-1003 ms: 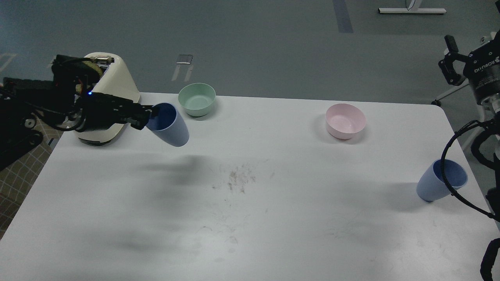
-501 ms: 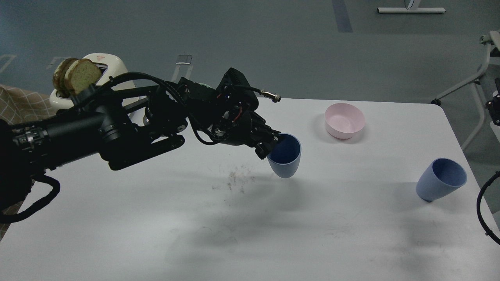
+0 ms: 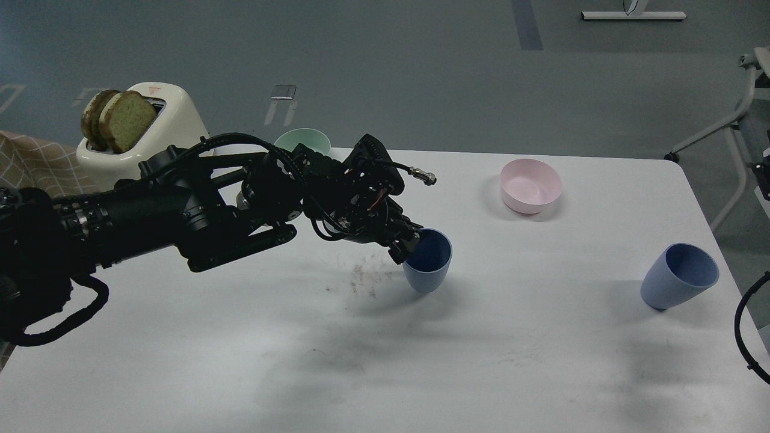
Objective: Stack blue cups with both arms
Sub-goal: 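Grasp the blue cup with the left gripper and carry it to table center, then release the cup upright and withdraw the left gripper toward the toaster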
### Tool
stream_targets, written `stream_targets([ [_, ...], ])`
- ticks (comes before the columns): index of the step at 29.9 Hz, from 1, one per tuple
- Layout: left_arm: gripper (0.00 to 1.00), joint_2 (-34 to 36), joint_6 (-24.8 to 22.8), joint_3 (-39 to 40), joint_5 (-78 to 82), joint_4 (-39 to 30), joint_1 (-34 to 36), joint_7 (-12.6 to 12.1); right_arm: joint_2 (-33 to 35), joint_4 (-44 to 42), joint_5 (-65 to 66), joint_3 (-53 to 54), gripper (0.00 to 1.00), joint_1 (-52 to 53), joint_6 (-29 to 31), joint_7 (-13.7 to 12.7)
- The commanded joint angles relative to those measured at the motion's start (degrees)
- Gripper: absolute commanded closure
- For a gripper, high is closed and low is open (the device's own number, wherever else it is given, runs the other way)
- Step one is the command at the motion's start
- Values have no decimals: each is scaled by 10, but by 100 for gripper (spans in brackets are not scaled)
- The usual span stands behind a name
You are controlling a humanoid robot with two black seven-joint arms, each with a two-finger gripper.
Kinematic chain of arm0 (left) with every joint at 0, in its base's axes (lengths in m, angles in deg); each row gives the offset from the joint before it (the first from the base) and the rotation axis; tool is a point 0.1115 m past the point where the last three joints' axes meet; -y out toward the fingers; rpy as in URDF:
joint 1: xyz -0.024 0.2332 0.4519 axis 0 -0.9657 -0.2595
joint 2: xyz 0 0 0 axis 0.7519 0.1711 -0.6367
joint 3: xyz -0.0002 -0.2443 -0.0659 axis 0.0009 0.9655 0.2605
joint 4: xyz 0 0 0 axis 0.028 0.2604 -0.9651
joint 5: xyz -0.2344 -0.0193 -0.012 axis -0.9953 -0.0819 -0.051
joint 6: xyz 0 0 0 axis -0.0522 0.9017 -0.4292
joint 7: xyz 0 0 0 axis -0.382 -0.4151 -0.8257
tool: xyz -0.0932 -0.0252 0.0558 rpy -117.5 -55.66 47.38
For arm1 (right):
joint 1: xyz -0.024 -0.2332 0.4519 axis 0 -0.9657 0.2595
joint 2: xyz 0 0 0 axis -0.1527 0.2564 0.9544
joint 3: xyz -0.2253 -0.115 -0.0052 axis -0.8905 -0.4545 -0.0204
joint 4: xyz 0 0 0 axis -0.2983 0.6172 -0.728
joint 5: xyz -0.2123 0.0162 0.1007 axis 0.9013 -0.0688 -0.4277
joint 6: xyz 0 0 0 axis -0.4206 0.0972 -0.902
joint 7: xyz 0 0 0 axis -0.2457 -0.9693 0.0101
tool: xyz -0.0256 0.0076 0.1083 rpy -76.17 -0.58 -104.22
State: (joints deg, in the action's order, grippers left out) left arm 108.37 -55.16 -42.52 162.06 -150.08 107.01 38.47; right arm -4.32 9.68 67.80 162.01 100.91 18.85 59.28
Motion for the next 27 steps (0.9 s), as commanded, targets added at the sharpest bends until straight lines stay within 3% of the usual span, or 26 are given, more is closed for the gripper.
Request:
stream_targets([
  [1,100,15,0,-3,-2,14,-1,2,-1,3,0,-3,0,1,0,-1],
  [18,100,53,0,-1,-9,21,-11,15,-1,8,0,-3,0,3,0,-1],
  [19,93,53,0,0,-9,21,-12,14,-1,8,0,-3,0,3,0,-1],
  [20,78,53,0,4,-10,21,-13,15,-1,8,0,-3,0,3,0,-1],
  [21,72,53,0,4,-10,21,-13,15,-1,8,0,-3,0,3,0,-1],
  [22,59,52,0,4,-10,21,-13,14,-1,8,0,-3,0,3,0,-1],
  [25,54,50,0,5,-10,21,-16,14,-1,8,0,-3,0,3,0,-1],
  [27,42,50,0,6,-11,21,-16,14,-1,8,0,-3,0,3,0,-1],
])
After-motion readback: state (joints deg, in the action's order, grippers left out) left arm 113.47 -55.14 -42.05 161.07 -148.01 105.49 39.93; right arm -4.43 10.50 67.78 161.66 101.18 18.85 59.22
